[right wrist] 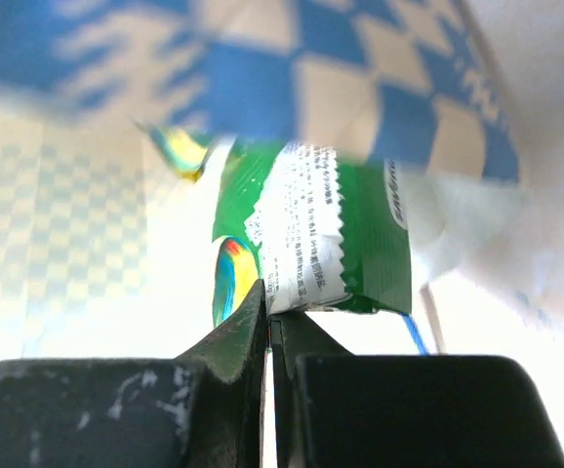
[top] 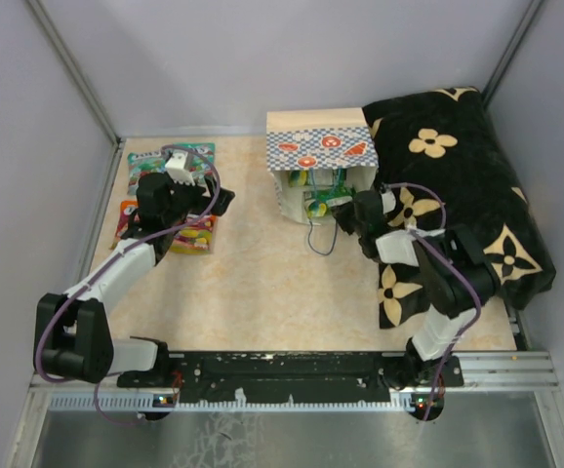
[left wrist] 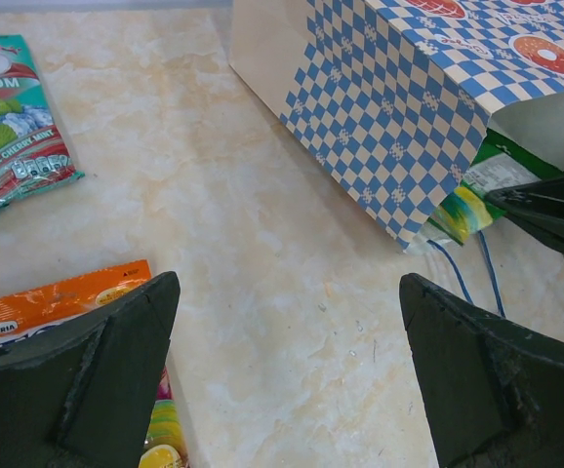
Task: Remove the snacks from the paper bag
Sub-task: Take out the snack from the paper bag, then place the snack at the center of the board.
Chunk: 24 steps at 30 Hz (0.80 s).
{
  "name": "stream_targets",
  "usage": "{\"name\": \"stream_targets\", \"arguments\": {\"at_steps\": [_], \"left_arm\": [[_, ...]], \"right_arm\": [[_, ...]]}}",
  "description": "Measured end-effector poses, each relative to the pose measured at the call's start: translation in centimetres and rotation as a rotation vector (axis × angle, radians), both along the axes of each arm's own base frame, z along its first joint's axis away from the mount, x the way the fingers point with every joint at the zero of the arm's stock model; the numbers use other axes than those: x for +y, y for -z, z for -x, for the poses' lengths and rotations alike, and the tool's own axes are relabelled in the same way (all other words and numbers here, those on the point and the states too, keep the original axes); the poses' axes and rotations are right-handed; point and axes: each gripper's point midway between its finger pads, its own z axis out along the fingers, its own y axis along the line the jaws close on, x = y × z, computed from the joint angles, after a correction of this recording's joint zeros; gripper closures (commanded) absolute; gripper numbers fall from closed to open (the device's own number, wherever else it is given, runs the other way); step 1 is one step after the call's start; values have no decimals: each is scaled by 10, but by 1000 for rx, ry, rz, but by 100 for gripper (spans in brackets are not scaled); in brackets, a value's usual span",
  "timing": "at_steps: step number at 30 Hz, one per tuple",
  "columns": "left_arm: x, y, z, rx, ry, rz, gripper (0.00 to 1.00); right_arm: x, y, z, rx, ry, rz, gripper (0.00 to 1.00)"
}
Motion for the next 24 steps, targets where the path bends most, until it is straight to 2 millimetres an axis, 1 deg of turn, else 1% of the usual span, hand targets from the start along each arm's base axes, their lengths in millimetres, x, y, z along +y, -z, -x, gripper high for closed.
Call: {"name": "stream_targets", "arguments": {"at_steps": [5,8,10,12,14,17,20,24], "left_arm": [[2,3,0,4,-8,-15,0],[6,5,0,9,-25,-33,0],[8,4,1,8,-30,-41,0],[9,0,4,3,-33,-42,0],[10,-5,7,-4,-34,-42,0],[12,-13,11,-19,-39,-40,0],[14,-17,14,-22,-45,-48,0],[18,-24,14,-24,-60,-70,0]], "right_arm": [[4,-35,36,-29,-125,90,100],[6,-51,62,-31,-214,185,100],[4,-53,78,-18,-268,253,100],[0,-48,95,22,-331,340,100],[-4,-44,107,63,-383,418,100],[-4,-46,123,110,-466,533,100],[2,-58,137,120,-544,666,100],[26,-95,153,61,-648,852,100]]}}
